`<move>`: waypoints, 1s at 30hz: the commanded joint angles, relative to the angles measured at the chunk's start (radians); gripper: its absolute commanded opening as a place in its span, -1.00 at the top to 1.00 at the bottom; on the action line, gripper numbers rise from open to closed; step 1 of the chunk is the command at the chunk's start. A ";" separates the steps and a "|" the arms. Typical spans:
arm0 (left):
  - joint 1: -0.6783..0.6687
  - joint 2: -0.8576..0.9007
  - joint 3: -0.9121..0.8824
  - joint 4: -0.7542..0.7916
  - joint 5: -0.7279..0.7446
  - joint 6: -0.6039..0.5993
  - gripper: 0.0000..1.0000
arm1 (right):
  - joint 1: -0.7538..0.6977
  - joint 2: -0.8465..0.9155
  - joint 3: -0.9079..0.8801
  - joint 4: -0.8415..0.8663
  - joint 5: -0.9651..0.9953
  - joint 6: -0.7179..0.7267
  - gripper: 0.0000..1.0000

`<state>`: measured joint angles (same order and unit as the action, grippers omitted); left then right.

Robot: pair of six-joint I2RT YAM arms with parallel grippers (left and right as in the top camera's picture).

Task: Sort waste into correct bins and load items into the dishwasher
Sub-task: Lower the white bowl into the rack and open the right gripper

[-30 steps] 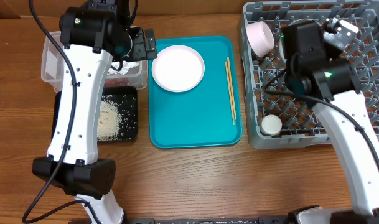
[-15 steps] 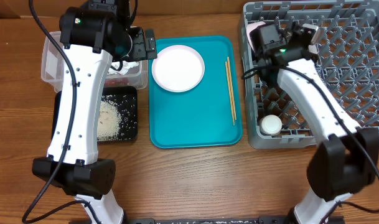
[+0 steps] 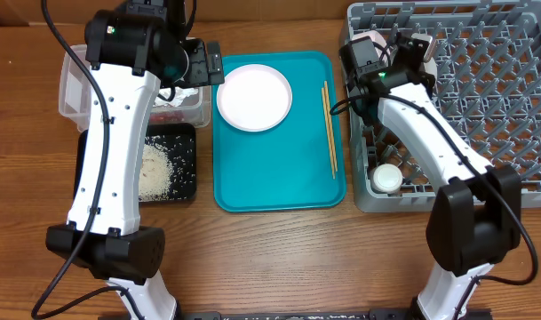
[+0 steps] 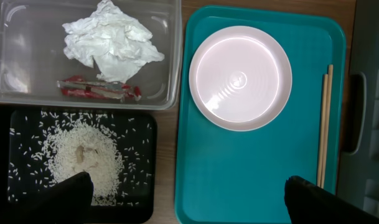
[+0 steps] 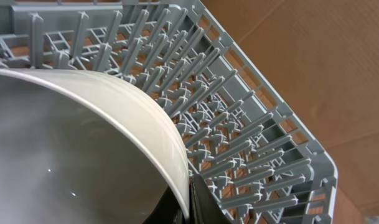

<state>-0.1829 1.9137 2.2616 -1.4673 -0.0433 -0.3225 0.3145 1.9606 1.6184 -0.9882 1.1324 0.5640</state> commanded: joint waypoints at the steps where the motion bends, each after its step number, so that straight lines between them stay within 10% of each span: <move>1: 0.001 -0.005 0.016 0.002 -0.016 -0.007 -1.00 | -0.002 0.008 0.016 0.003 0.068 0.005 0.92; 30: 0.001 -0.005 0.016 0.002 -0.016 -0.007 -1.00 | 0.044 0.050 -0.056 -0.010 0.178 0.011 0.92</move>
<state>-0.1829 1.9137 2.2616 -1.4673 -0.0433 -0.3225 0.3614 2.0079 1.5768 -0.9958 1.2373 0.5713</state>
